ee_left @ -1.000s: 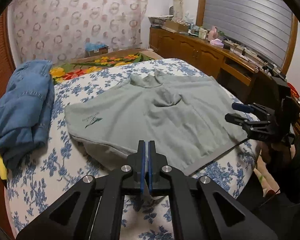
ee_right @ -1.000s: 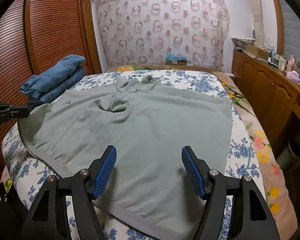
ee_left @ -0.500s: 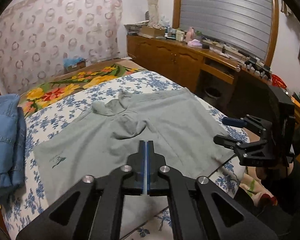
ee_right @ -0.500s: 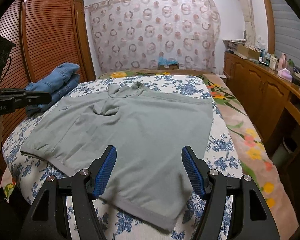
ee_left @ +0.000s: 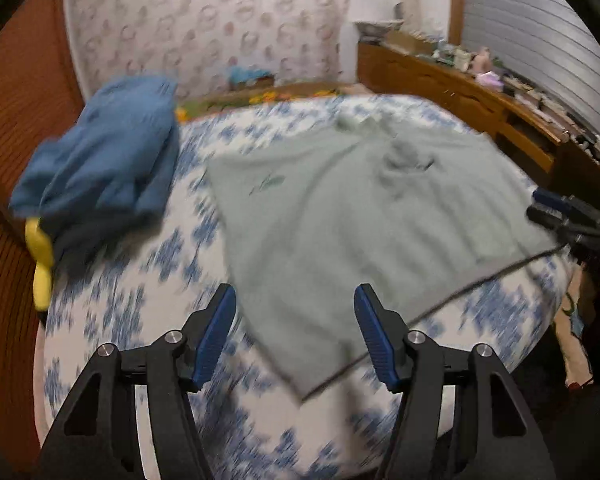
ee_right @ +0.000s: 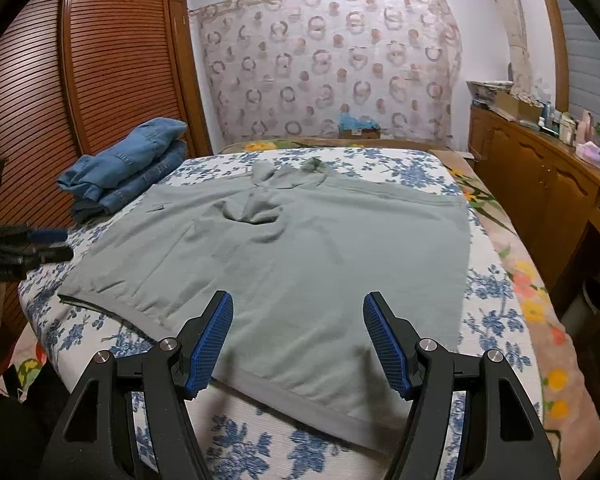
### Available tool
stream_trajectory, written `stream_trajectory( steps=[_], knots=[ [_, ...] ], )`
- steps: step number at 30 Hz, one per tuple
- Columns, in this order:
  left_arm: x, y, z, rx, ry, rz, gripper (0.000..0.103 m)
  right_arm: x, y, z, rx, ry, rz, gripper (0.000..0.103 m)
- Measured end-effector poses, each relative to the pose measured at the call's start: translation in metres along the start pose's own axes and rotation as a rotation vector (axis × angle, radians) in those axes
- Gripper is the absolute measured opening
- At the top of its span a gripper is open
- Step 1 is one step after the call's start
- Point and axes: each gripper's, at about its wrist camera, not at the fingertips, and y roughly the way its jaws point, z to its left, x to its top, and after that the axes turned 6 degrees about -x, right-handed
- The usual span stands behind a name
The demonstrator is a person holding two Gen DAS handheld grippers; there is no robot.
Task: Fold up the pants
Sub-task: 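Lift the gripped side with the left tool and fold it over the shirt middle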
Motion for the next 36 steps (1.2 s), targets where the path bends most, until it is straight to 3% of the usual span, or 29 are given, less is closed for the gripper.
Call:
stream_trajectory(
  steps=[7, 11, 23, 36],
  knots=[
    [-0.020, 0.017, 0.010, -0.031, -0.054, 0.053, 0.049, 0.001, 0.004, -0.002, 0.004, -0.007, 0.001, 0.070],
    [-0.015, 0.018, 0.004, -0.064, -0.047, 0.041, 0.004, 0.001, 0.003, -0.005, 0.000, -0.008, 0.003, 0.070],
    [0.047, 0.009, -0.051, -0.171, 0.089, -0.074, 0.004, -0.006, -0.004, -0.015, -0.023, 0.013, 0.003, 0.070],
    [0.108, 0.023, -0.126, -0.292, 0.226, -0.114, 0.004, -0.013, -0.018, -0.033, -0.068, 0.066, -0.016, 0.070]
  ],
)
